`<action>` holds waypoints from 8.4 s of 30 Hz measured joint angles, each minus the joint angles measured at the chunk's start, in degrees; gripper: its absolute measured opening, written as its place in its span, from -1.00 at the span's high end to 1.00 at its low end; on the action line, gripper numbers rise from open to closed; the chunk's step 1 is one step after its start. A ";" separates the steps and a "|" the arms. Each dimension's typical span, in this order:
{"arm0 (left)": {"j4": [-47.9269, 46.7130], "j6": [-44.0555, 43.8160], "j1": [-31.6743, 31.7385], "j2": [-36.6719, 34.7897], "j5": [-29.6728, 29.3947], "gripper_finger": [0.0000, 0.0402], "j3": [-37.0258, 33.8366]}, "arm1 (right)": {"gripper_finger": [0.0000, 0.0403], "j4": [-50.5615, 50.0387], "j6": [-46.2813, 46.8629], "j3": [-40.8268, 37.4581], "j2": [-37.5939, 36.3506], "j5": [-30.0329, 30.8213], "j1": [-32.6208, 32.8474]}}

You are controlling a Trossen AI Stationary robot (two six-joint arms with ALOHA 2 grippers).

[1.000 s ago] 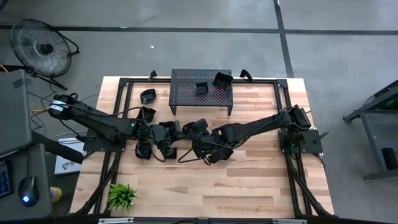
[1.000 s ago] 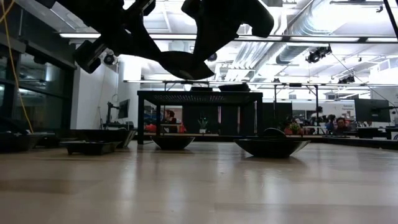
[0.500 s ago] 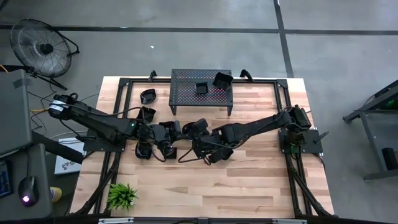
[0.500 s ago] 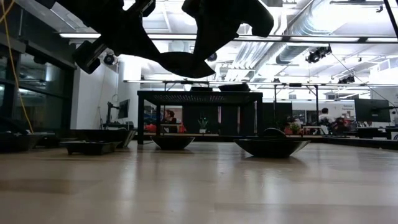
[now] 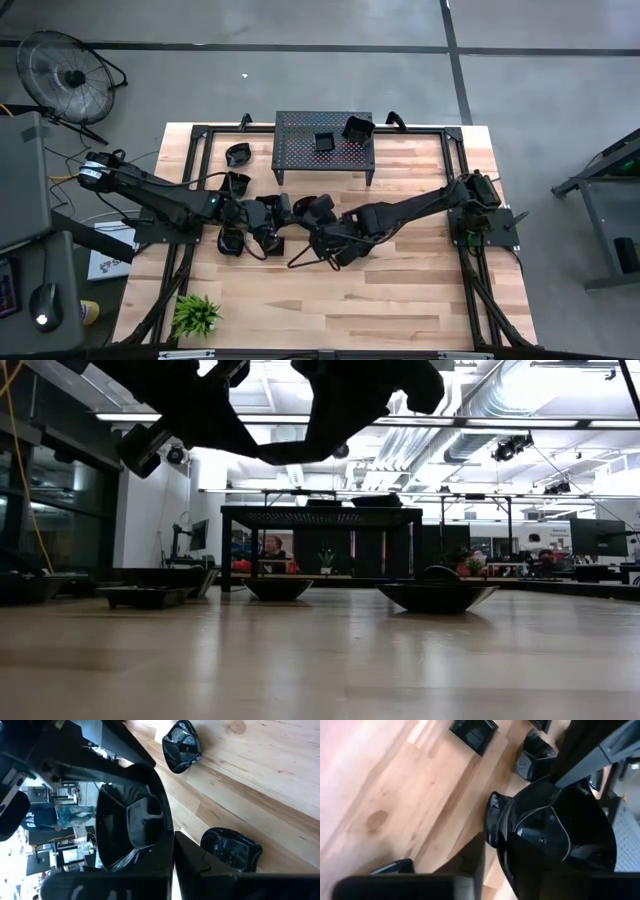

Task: Pick & Place Mini shaped plates
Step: Put the black leaf-shaped plate on the shelf, then stack the black leaf-shaped plate on top of the black leaf-shaped plate on the shelf

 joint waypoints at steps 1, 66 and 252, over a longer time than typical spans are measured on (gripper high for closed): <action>0.12 0.00 0.00 0.00 0.00 0.99 0.00 | 0.54 0.06 0.00 0.00 0.00 0.89 0.12; -22.68 -43.41 32.75 7.72 -0.52 0.99 20.23 | 0.31 -2.00 38.45 -20.15 -8.59 5.82 4.24; 11.41 -29.69 4.31 24.06 12.15 0.29 8.74 | 0.31 15.65 22.76 -46.45 -14.67 8.45 15.72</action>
